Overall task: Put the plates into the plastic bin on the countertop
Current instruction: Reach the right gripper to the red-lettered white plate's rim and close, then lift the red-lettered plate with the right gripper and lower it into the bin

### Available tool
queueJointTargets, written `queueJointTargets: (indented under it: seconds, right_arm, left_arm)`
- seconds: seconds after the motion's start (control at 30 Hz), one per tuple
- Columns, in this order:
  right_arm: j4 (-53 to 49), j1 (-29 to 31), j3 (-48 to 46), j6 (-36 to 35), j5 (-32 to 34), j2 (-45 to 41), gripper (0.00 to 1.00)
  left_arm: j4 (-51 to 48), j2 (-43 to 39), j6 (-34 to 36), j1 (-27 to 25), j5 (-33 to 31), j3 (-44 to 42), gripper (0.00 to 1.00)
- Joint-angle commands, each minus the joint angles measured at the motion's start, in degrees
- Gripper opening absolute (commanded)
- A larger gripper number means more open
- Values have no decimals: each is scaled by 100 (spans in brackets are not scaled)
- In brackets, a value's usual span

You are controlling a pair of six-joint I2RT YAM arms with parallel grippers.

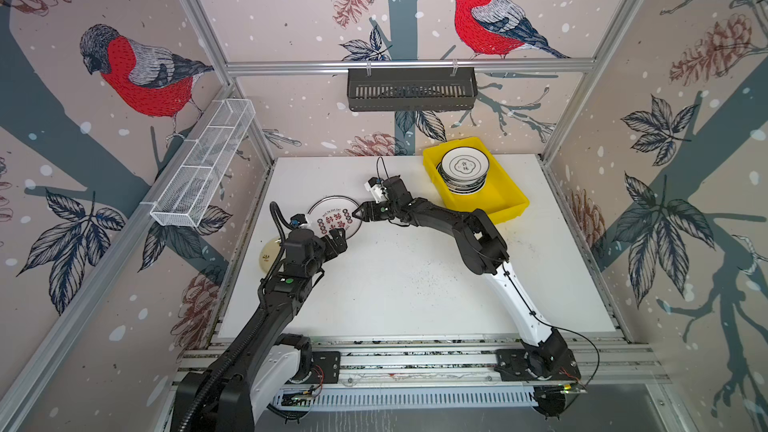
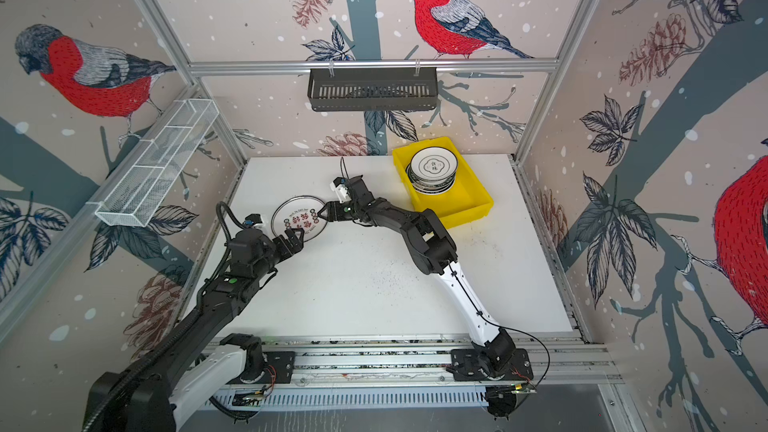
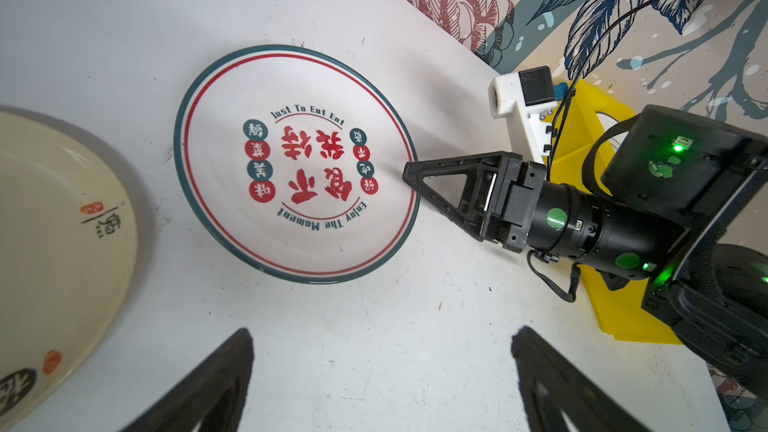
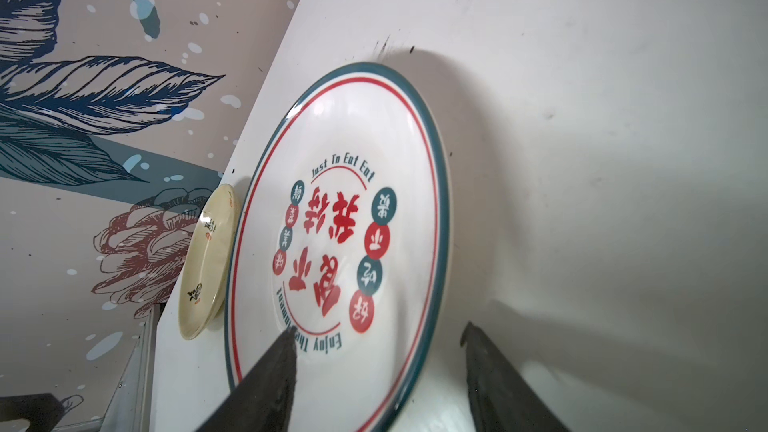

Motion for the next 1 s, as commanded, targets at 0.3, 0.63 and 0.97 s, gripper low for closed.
queueJointTargets:
  seconds: [0.3, 0.63, 0.97]
  right_arm:
    - [-513, 60, 273, 72, 246, 241, 48]
    - [-985, 97, 499, -251, 726, 288, 31]
    - [-1089, 62, 491, -310, 816, 215, 9]
  left_arm:
    - [-6, -65, 82, 12, -120, -49, 97]
    - [-97, -98, 205, 12, -199, -74, 97]
    - [-142, -175, 200, 12, -234, -94, 97]
